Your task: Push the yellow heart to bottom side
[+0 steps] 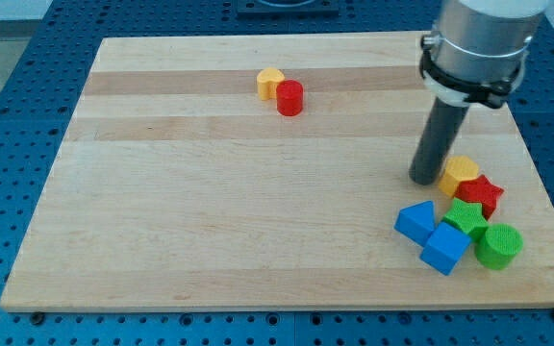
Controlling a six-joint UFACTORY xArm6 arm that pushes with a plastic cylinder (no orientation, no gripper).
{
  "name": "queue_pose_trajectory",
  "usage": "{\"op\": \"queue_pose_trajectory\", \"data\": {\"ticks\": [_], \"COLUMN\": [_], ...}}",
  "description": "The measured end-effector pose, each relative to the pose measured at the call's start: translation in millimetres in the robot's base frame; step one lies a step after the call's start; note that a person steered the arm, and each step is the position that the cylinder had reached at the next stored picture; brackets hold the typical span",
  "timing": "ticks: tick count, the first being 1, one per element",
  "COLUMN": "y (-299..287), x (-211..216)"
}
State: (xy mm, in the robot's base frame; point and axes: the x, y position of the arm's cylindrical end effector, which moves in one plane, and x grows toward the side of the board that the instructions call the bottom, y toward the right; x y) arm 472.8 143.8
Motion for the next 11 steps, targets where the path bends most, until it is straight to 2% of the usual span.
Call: {"op": "queue_pose_trajectory", "data": {"ticks": [1,3,4,5,6,8,9,11], "y": [-68,-258,-316,-334,-343,-276,-225,-164], "x": [0,-8,-38,-81,-125,-212,-214,-175]}}
